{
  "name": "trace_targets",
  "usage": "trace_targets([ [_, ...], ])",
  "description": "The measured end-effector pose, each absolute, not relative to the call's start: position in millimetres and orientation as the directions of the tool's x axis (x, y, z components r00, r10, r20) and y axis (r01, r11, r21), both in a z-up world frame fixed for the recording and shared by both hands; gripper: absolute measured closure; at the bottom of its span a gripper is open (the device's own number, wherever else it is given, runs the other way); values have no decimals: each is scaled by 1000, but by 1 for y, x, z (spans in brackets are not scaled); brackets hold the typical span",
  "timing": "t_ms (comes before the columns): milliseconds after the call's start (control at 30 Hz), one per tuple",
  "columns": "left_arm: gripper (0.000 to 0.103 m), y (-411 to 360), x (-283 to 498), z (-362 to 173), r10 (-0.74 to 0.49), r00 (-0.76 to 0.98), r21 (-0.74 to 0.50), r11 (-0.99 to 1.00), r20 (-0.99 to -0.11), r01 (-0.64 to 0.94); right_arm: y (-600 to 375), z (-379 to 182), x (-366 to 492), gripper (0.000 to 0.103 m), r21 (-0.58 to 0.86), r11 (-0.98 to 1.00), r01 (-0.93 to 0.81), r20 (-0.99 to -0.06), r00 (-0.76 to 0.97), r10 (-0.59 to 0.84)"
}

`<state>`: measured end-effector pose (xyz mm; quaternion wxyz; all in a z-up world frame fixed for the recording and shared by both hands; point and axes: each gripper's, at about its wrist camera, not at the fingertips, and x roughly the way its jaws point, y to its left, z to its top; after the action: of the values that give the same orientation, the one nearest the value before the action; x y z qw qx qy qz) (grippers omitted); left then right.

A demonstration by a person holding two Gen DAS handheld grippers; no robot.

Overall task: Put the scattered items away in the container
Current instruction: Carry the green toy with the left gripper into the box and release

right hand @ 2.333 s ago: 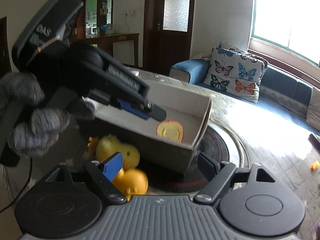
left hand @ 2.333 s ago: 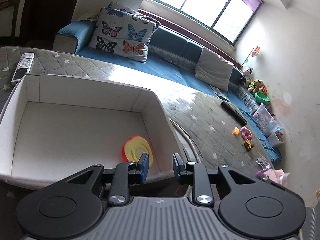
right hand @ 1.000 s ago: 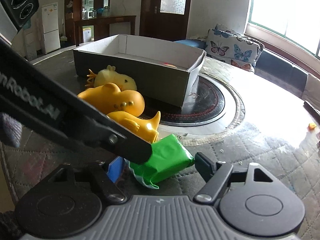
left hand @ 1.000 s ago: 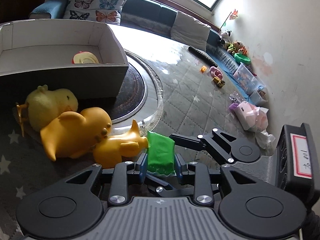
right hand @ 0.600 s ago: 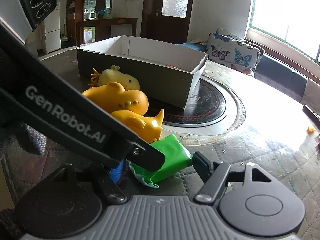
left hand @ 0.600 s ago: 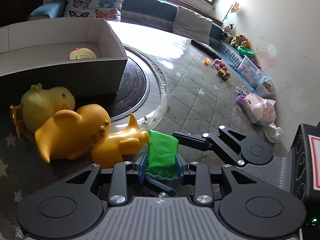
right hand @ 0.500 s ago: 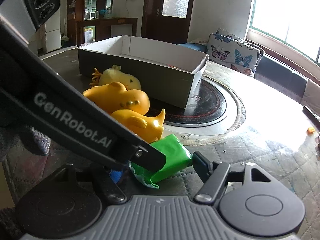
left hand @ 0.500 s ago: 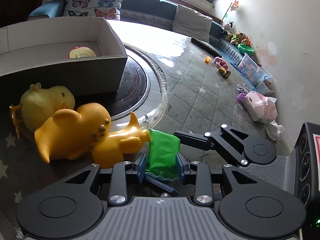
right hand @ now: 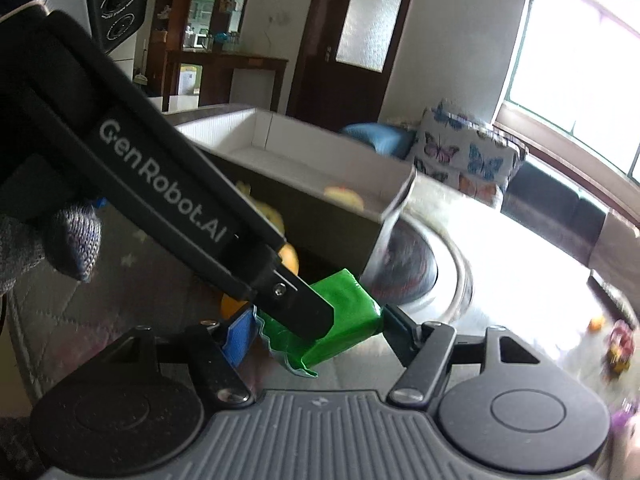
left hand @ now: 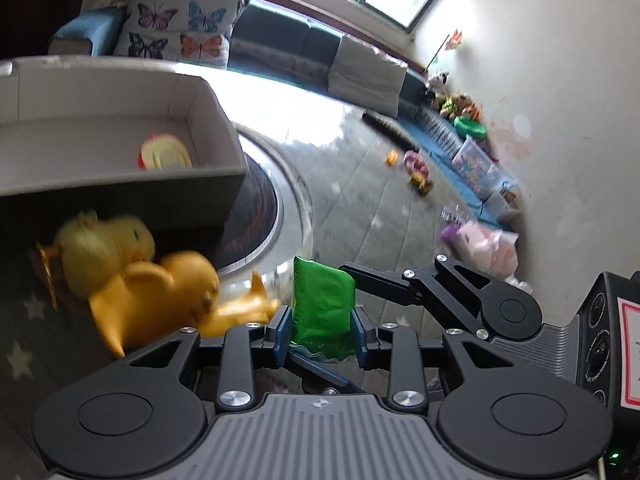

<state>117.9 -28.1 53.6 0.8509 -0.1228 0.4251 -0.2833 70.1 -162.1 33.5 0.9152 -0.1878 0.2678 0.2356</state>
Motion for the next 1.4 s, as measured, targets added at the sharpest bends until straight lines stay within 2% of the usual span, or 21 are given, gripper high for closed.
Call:
trace_targets([
  [400,69,-8,172,91,-522,592,-389,853,-615,348,-137,70,142,34,-253,788,-561,-509,770,385],
  [867,69,6,249,75,-465,588,-400,882,-662,248,-130,59,243,34,-139,794,-592,-565,706,428],
  [1167,69,11,268,53,-471,562,-432,877,-680,212,-134,40,255,31,-104,794,-598,-594,678,433],
  [1233,69,12,268,51,-470,561,-434,877,-682,208,-135,40,253,23,-102,795,-598,-590,680,436],
  [1400,69,15,264,55,-473,567,-437,874,-674,210,-139,43,242,23,-115,801,-588,-577,695,428],
])
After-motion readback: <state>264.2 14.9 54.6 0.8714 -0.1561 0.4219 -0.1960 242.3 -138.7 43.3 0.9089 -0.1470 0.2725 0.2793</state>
